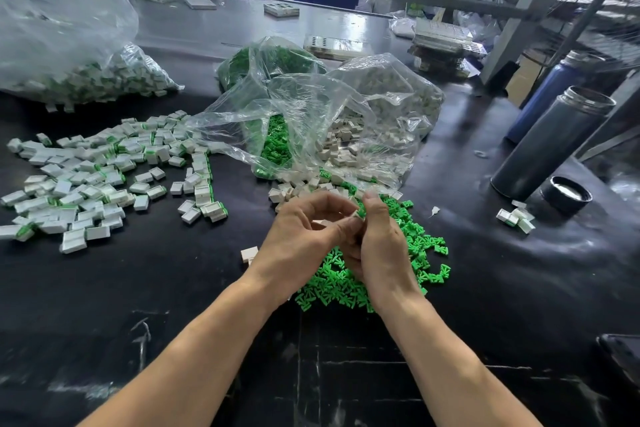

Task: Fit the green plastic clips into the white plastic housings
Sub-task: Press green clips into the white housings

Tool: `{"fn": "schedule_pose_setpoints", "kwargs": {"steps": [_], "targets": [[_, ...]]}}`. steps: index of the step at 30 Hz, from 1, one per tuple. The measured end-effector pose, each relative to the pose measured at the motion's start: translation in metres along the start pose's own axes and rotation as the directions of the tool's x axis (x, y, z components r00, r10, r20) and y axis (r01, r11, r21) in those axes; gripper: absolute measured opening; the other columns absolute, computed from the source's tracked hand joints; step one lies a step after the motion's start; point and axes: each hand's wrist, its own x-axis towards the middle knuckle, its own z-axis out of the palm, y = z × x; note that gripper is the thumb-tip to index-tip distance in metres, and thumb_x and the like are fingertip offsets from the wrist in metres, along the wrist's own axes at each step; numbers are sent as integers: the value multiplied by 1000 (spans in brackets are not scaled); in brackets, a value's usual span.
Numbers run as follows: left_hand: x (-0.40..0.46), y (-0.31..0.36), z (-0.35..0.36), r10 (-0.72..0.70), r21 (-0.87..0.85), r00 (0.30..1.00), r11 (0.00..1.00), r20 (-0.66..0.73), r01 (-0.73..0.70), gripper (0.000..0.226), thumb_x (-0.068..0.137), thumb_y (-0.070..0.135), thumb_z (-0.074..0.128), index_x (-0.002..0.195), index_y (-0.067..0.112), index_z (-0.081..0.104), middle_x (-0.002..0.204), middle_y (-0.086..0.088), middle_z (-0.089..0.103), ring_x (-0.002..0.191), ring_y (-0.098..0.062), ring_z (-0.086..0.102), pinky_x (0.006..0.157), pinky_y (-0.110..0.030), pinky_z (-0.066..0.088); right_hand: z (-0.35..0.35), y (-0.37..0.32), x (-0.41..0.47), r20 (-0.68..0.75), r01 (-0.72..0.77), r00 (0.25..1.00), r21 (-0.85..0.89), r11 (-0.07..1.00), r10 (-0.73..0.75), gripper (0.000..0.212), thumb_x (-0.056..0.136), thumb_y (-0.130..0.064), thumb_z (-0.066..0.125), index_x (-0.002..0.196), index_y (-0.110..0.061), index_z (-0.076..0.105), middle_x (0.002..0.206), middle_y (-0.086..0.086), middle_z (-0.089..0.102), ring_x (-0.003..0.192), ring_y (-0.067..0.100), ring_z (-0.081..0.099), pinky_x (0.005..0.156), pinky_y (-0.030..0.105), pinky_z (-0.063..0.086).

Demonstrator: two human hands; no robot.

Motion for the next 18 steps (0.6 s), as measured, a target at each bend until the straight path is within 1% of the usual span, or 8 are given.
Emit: {"fn": "schedule_pose_setpoints", "kwargs": {"steps": [3,5,7,9,10,13,15,18], "targets": [[-1,0,2,10,-10,1000,1000,4,-10,10,89,7,74,99,3,72,92,-17,76,78,-18,71,75,-27,59,5,-1,1,-83,46,995,-64,997,-52,57,91,-60,29,68,-37,76,52,-12,59,50,-1,54,54,30,42],[-1,0,3,17,-7,1000,1000,-24,-17,9,90,8,74,98,5,73,93,-16,76,81,-17,71,77,-28,58,8,0,2,-159,73,983,-124,990,-93,56,90,-57,29,72,-34,76,70,-5,71,70,11,68,67,43,54],[-2,0,3,17,7,999,1000,-40,-17,7,91,9,75,97,8,75,93,-12,77,84,-17,71,79,-28,57,11,0,2,-206,91,971,-165,982,-125,58,90,-53,30,81,-20,76,79,3,74,82,23,71,78,49,58],[-2,0,1,8,27,999,1000,-40,-6,6,91,13,76,97,11,76,93,-9,78,86,-21,73,81,-32,58,13,1,2,-201,108,969,-173,979,-142,58,91,-50,30,84,-16,76,78,1,74,81,21,71,76,46,59],[-2,0,0,4,34,999,999,-44,-2,6,90,14,77,96,12,76,93,-8,78,87,-25,74,83,-35,58,13,1,2,-194,117,970,-156,981,-146,56,92,-50,31,81,-19,76,73,-4,72,76,16,69,72,41,58],[-1,-1,-2,-4,42,999,999,-52,6,8,89,16,79,96,13,76,94,-10,77,88,-31,74,84,-41,59,14,1,1,-178,133,972,-108,985,-151,53,94,-53,31,64,-41,72,57,-21,63,59,-5,60,58,16,46],[0,-2,-1,-6,49,999,999,-48,8,8,89,16,79,96,13,76,94,-11,77,85,-28,73,83,-42,59,13,3,1,-173,119,976,-92,989,-134,54,94,-57,31,58,-46,69,53,-23,59,54,-7,56,57,17,41],[1,-5,-1,5,84,999,996,-48,-1,5,89,15,78,94,15,76,92,-8,77,89,-28,74,82,-39,59,11,5,3,-175,110,976,-114,987,-129,57,95,-59,30,58,-35,67,52,-21,58,53,-6,54,61,24,40]]}}
